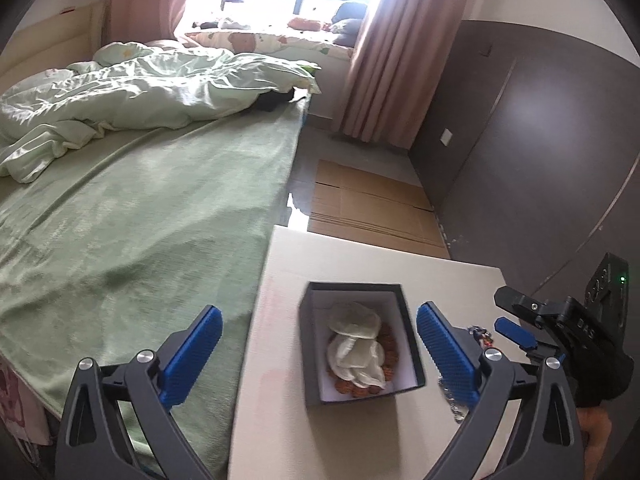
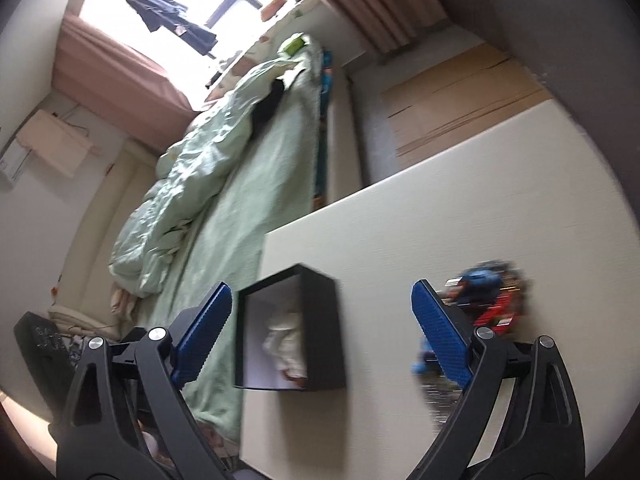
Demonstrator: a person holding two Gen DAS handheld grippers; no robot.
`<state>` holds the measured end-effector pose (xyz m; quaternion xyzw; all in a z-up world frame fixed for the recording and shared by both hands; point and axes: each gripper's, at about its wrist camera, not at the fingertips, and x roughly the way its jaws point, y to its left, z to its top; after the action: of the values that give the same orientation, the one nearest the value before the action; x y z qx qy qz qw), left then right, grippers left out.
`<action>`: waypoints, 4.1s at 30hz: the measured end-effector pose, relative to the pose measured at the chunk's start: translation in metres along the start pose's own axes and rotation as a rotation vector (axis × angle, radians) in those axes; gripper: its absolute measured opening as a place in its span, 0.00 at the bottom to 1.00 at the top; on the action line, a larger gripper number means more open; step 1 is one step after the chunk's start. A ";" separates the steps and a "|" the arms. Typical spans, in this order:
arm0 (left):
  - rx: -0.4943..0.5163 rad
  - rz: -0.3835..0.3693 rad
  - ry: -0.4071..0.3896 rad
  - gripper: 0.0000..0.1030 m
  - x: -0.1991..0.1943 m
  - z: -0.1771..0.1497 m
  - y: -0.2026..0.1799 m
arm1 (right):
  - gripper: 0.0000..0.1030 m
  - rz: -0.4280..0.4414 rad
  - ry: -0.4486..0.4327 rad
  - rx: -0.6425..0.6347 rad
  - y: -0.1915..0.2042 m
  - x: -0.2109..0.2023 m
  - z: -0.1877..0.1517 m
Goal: Organize jewelry
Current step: 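Lower the white tissue into the black box and open the right gripper, then grasp the silver chain with the left gripper while the right gripper grasps the dark bead bracelet, then carry the silver chain into the box and open the left gripper while the right gripper lifts the dark bracelet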
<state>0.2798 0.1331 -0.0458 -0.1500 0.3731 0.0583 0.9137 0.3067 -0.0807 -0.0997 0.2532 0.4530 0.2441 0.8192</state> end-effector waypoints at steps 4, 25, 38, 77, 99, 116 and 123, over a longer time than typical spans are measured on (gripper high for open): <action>0.023 -0.023 0.011 0.92 0.007 -0.006 -0.019 | 0.88 -0.028 0.007 0.011 -0.023 -0.013 0.002; 0.124 -0.200 0.108 0.64 0.062 -0.028 -0.117 | 0.60 -0.112 0.054 0.161 -0.099 -0.033 0.008; 0.086 -0.282 0.257 0.48 0.131 -0.039 -0.153 | 0.28 -0.103 0.081 0.275 -0.125 -0.016 0.014; 0.084 -0.281 0.244 0.00 0.117 -0.023 -0.143 | 0.09 -0.002 0.090 0.179 -0.087 -0.011 0.010; 0.099 -0.224 0.124 0.00 0.042 0.007 -0.106 | 0.09 0.217 0.013 0.125 -0.032 -0.030 0.017; -0.004 -0.058 0.168 0.01 0.063 -0.001 -0.029 | 0.09 0.292 0.046 0.049 0.022 -0.010 0.008; -0.036 0.012 0.096 0.61 0.046 0.002 -0.003 | 0.09 0.294 0.094 0.021 0.041 0.012 0.000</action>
<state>0.3142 0.1305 -0.0760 -0.1669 0.4165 0.0635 0.8914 0.3055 -0.0422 -0.0813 0.3135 0.4514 0.3682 0.7499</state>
